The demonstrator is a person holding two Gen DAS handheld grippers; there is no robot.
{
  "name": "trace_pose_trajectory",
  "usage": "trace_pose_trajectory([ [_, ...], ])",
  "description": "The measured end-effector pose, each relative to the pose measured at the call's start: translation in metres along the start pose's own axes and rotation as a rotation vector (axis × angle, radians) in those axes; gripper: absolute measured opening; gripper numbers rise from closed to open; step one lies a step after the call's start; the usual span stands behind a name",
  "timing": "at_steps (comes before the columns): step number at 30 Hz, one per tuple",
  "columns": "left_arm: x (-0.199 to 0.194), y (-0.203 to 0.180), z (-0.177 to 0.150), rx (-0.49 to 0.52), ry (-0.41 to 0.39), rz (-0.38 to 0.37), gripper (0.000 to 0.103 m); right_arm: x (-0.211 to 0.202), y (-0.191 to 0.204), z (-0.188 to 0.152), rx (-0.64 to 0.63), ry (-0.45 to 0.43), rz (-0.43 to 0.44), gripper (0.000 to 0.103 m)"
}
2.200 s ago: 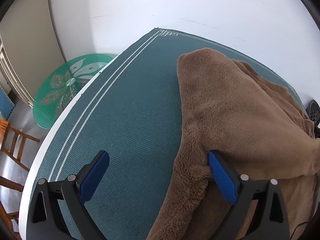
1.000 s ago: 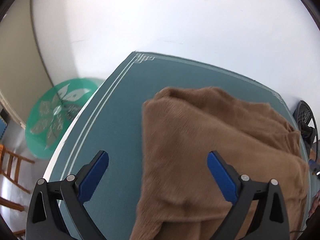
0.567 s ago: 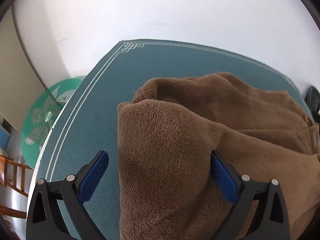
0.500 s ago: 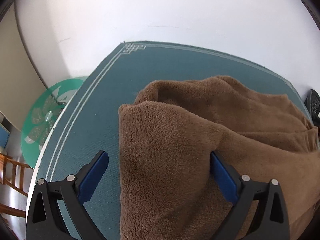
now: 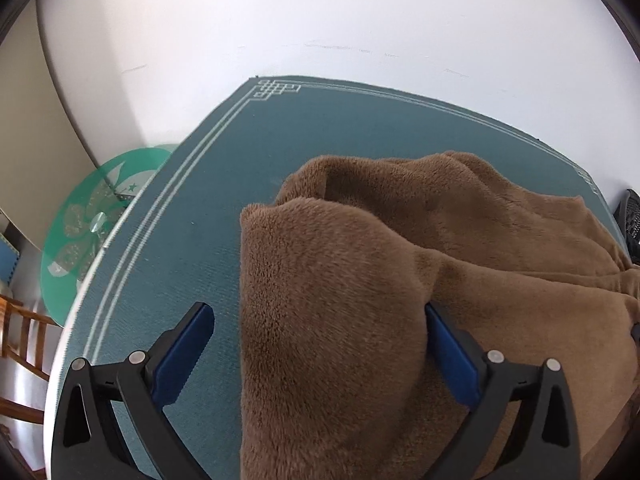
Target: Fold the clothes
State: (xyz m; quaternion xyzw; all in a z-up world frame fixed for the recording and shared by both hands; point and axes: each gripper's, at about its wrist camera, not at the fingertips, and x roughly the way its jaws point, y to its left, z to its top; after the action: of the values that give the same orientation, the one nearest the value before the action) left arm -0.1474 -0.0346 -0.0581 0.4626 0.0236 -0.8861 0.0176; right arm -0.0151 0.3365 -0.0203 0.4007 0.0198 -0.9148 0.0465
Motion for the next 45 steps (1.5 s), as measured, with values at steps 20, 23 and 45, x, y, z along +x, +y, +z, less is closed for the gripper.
trace_pose_trajectory([
  [20,-0.01,-0.004,-0.044,0.031,0.059,-0.144,0.103,-0.005,0.034,-0.027,-0.068,0.077,0.216,0.058],
  [23,-0.016,0.001,-0.046,0.019,0.061,-0.141,0.103,-0.005,0.038,-0.027,-0.072,0.082,0.194,0.058],
  [45,-0.018,0.066,0.05,-0.116,0.007,-0.057,0.103,0.001,0.058,-0.024,-0.075,0.053,0.121,0.063],
])
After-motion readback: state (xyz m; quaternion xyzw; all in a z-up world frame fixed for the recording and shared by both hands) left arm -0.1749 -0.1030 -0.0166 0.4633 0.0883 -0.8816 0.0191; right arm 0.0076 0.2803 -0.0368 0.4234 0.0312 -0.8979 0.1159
